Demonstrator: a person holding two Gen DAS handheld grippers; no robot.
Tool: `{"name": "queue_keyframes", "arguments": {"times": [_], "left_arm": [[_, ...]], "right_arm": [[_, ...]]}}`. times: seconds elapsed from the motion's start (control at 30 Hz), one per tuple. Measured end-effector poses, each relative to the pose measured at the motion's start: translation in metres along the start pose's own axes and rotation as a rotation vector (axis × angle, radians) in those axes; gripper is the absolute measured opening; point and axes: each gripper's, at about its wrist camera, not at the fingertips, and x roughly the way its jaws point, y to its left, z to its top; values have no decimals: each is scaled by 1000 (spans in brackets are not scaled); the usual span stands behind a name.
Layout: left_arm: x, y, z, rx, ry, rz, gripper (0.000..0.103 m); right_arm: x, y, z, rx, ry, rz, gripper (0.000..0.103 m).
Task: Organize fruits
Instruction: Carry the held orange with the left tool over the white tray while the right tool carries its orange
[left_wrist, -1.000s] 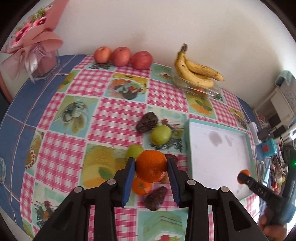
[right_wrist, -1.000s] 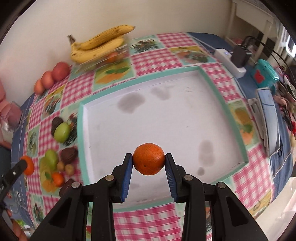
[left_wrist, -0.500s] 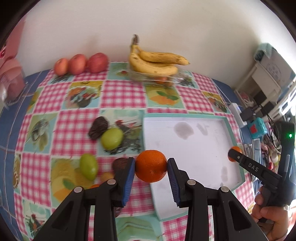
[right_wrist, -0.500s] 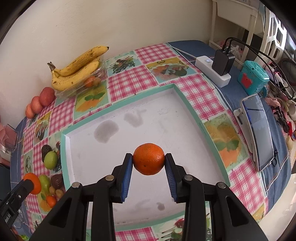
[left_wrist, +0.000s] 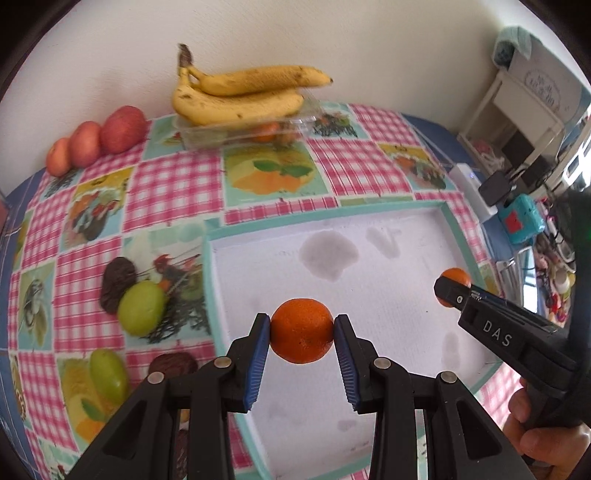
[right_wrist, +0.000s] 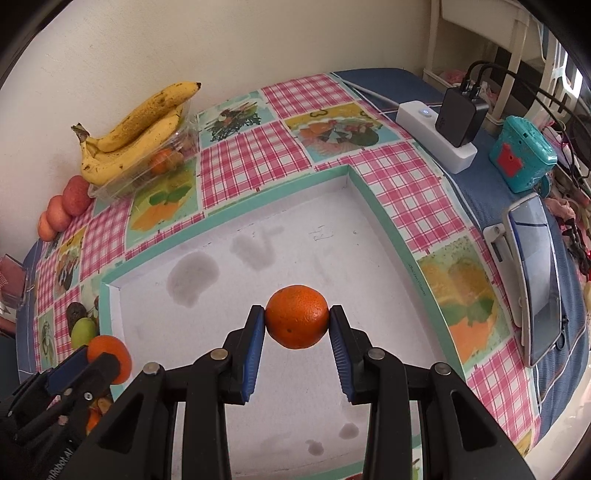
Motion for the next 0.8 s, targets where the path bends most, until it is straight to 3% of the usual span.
{"name": "queue_keyframes", "arguments": {"times": [0.33, 0.8], "left_arm": [[39, -3, 14, 11, 43, 9, 38], [59, -7, 29, 36, 53, 30, 38]], "right_arm": [[27, -2, 15, 3, 28, -24, 37], [47, 5, 28, -24, 27, -38, 37]]}}
